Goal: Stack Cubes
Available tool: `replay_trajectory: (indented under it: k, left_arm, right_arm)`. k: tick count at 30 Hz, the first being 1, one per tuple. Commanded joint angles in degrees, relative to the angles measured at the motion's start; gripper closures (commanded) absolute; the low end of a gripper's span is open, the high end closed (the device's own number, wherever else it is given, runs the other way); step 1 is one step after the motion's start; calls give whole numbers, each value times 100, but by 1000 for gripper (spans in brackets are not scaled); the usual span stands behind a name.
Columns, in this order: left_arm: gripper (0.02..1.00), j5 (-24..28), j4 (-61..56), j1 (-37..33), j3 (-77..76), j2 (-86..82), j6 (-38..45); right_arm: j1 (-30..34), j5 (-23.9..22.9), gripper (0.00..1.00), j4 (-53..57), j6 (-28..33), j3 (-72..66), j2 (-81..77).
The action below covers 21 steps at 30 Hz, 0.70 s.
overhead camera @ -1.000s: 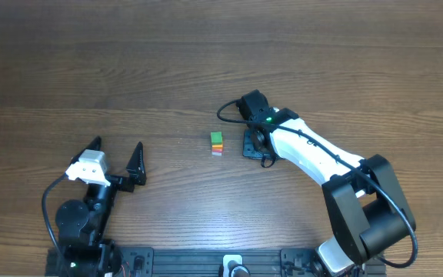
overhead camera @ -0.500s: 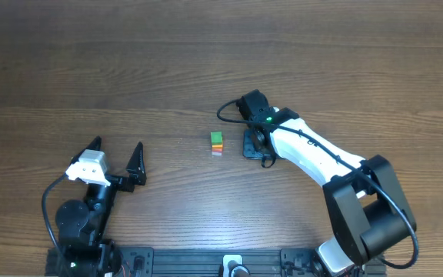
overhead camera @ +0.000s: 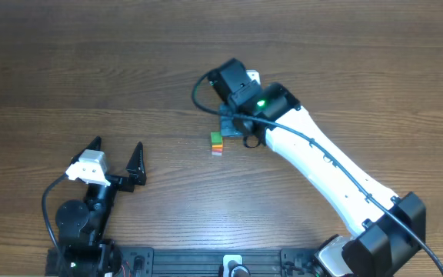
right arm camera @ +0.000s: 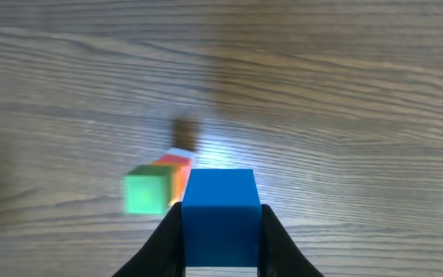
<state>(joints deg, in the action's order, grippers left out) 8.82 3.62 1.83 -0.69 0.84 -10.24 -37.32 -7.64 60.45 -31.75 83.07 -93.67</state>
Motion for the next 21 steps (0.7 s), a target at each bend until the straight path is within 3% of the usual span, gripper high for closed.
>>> replay_trajectory:
  k: [1, 21]
  left_arm:
    - [18, 13, -2, 20, 35, -46, 85]
    - [18, 13, -2, 20, 35, -46, 85]
  right_arm:
    - [-304, -122, 952, -59, -212, 127, -22]
    - [-673, 98, 974, -411, -254, 142, -682]
